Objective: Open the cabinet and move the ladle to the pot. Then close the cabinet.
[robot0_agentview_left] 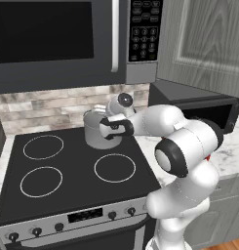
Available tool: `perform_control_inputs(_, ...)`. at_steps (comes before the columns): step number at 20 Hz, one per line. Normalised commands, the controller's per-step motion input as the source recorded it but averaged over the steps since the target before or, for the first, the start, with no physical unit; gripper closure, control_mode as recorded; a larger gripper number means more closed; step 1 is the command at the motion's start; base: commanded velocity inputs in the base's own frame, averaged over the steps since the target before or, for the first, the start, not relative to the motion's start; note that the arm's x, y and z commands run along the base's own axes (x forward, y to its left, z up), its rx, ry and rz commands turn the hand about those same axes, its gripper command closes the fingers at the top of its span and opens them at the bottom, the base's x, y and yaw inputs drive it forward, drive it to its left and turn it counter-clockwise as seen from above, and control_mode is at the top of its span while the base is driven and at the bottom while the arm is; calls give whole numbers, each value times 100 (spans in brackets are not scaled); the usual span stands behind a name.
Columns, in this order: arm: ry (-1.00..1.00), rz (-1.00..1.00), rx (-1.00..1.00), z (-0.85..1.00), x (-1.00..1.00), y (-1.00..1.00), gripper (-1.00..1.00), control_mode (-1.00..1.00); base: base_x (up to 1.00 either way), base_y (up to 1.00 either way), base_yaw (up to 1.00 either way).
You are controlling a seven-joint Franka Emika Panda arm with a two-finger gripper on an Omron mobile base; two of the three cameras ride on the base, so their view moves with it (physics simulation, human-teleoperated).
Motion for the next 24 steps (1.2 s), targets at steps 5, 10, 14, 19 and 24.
perform_control_inputs(5, 0, 1, -2, -10, 25, 8, 100, -100, 0, 0, 0)
perform_control_inputs(10, 0, 0, -3, -16, 26, 11, 100, -100, 0, 0, 0)
perform_control_inputs(14, 2, 0, -3, -21, 31, 14, 100, -100, 0, 0, 0)
perform_control_inputs(19, 3, 0, -2, -19, 32, 11, 100, -100, 0, 0, 0)
perform_control_inputs(24, 2, 0, -1, -10, 22, 3, 100, -100, 0, 0, 0)
